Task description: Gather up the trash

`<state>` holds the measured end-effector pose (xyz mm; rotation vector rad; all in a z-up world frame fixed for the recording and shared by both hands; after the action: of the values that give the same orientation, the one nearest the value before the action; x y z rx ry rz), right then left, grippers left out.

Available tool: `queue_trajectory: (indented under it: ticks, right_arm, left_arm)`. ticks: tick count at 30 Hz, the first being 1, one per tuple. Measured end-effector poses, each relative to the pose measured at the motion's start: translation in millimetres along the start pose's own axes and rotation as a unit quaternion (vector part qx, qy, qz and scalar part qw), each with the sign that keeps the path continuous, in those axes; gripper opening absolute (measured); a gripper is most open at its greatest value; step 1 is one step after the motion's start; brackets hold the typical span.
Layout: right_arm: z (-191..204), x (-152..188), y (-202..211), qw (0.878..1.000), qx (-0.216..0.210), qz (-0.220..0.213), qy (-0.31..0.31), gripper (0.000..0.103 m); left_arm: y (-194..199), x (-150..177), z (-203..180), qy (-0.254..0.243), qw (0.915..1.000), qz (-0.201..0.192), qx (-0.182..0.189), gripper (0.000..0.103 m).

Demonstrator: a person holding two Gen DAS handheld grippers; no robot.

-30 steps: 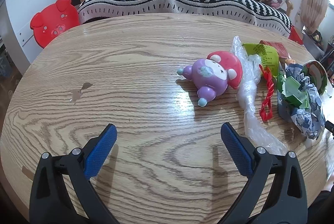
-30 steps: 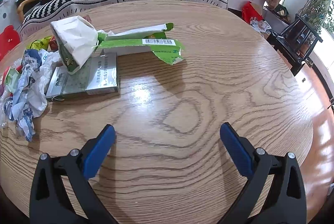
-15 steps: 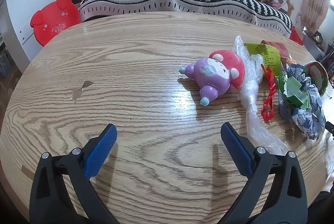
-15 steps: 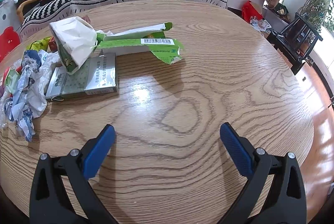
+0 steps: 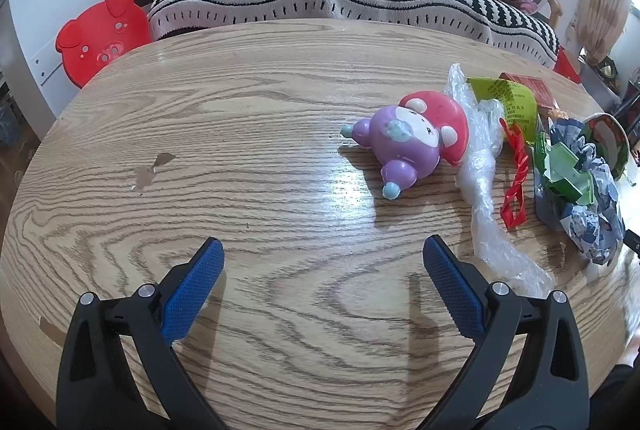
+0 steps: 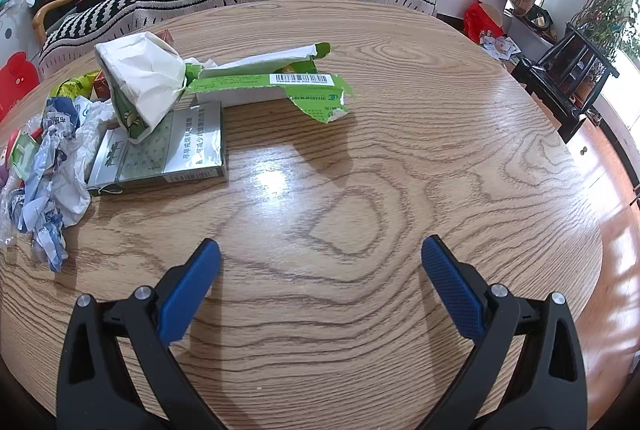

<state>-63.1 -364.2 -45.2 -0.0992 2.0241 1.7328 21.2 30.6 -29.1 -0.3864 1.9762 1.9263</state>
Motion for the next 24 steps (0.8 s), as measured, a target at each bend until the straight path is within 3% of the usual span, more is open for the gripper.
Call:
queue_trajectory:
  ticks: [24]
  right_arm:
    - [4.3, -1.3, 0.5, 1.0, 0.006, -0.004, 0.005, 0.098]
  left_arm:
    - [-7.1, 1.5, -3.1, -0.006, 0.9999, 0.011, 0.001, 0.097]
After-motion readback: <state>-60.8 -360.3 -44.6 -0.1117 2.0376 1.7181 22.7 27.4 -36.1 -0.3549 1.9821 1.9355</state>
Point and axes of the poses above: each gripper's, at about its wrist camera, not at the fingertips, and y roughly against the way its jaws point, z to its left, x to its underside, the point moved 1 cm from there along -y, roughly the way its jaws point, and after that the axes turned 11 degrees about z, right-handed, at the moved point
